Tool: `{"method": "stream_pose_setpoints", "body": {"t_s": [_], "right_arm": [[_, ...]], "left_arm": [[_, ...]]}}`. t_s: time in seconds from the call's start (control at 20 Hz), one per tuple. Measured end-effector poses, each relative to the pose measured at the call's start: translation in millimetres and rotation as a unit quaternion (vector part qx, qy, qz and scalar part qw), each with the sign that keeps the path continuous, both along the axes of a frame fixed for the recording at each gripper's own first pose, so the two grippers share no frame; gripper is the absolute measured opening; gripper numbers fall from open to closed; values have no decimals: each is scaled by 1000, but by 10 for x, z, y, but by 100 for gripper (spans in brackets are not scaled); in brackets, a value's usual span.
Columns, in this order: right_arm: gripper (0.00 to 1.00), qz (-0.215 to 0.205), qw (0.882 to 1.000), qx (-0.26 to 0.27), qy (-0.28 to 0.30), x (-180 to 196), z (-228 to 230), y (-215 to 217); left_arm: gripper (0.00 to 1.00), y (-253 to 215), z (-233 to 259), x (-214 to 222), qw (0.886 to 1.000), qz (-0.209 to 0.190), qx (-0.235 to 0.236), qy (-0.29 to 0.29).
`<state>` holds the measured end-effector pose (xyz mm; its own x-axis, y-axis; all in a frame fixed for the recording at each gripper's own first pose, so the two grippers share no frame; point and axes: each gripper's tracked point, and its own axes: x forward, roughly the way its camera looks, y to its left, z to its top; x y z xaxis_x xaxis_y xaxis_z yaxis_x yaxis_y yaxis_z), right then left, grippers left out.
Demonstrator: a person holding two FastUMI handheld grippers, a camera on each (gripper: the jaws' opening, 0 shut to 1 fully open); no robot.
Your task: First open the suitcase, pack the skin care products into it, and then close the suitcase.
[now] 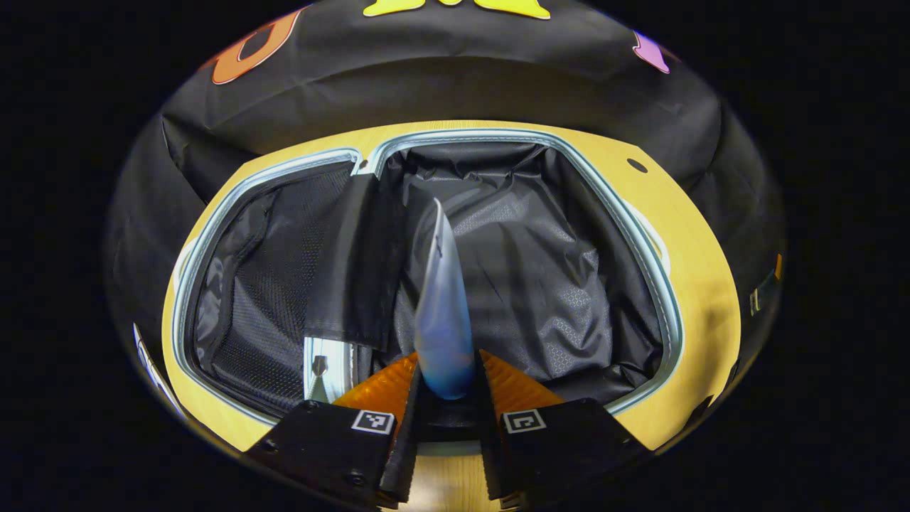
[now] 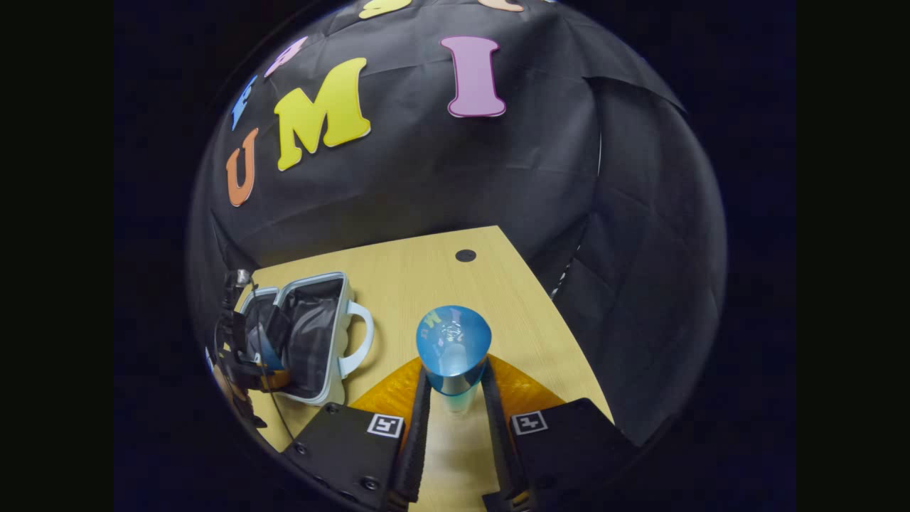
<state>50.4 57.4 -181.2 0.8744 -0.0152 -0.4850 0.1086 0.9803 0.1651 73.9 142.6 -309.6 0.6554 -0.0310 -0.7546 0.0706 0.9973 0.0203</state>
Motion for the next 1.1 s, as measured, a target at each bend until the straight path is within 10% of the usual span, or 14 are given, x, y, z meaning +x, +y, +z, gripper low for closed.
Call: {"method": "stream_pose_setpoints", "body": {"t_s": [0.75, 1.1], "right_arm": [[38, 90, 995, -27, -24, 95, 481, 903], [38, 190, 982, -20, 10, 361, 308, 1911]], "left_arm": [[47, -49, 49, 88, 1000, -11, -7, -23], [77, 112, 467, -62, 992, -22, -24, -123]]}}
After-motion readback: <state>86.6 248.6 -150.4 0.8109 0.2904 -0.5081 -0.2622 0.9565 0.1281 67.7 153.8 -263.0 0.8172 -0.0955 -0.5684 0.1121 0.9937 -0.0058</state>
